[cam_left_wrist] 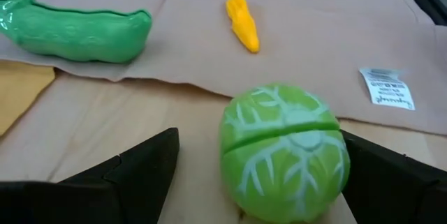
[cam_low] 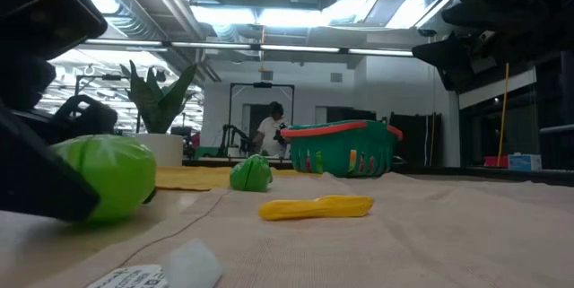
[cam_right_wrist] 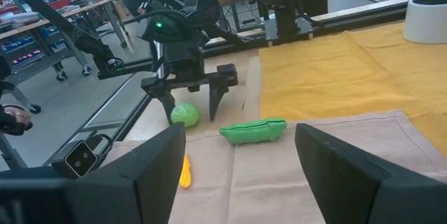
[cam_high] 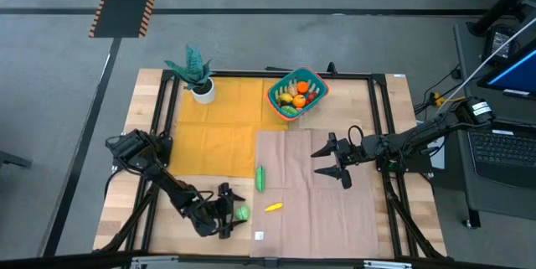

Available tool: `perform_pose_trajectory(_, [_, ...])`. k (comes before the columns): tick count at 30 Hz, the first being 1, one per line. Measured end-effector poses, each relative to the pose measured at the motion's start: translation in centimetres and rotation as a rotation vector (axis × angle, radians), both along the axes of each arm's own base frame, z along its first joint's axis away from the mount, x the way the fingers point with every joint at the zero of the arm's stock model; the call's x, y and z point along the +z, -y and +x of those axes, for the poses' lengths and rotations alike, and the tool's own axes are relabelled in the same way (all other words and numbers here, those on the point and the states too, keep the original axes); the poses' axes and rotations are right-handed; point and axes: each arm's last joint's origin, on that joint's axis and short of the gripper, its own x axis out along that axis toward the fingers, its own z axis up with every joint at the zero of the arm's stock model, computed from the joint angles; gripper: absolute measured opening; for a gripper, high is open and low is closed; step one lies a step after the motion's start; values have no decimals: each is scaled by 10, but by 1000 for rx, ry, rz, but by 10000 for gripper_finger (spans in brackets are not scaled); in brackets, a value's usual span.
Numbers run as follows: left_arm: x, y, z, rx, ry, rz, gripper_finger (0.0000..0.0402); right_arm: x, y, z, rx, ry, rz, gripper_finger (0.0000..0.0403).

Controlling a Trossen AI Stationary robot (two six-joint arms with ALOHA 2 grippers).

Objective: Pick and placing Produce into tupperware
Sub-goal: Put the cabbage into the basket

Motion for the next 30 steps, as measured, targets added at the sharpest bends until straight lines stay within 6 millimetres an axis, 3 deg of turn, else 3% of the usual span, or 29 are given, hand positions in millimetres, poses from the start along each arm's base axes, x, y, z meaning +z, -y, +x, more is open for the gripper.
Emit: perform_pose_trajectory(30, [1,-4,5,58,9,-102,345,0,0,0,-1,0,4,271])
